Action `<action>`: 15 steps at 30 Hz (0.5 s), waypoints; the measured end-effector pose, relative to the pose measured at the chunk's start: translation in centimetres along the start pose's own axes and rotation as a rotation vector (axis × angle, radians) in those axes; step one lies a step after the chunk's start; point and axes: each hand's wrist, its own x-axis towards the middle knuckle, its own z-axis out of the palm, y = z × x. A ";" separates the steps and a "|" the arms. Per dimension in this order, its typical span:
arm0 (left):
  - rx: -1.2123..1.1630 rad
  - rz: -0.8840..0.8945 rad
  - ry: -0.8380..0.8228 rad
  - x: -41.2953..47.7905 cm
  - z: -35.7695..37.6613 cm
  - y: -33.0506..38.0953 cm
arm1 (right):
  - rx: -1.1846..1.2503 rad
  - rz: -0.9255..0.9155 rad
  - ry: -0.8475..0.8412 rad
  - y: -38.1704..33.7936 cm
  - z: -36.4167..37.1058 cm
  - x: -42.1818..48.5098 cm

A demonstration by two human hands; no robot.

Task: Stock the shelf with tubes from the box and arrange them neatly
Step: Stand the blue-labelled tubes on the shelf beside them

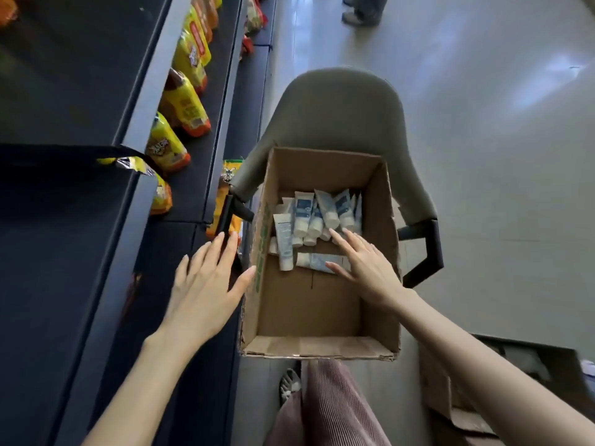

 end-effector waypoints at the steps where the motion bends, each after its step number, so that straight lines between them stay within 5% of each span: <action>1: 0.019 0.024 -0.002 0.9 0.7 0.1 | -0.030 -0.016 -0.008 0.4 1.1 1.0; 15: 0.017 0.071 -0.021 5.6 5.2 0.5 | -0.090 0.174 -0.443 5.3 13.8 8.6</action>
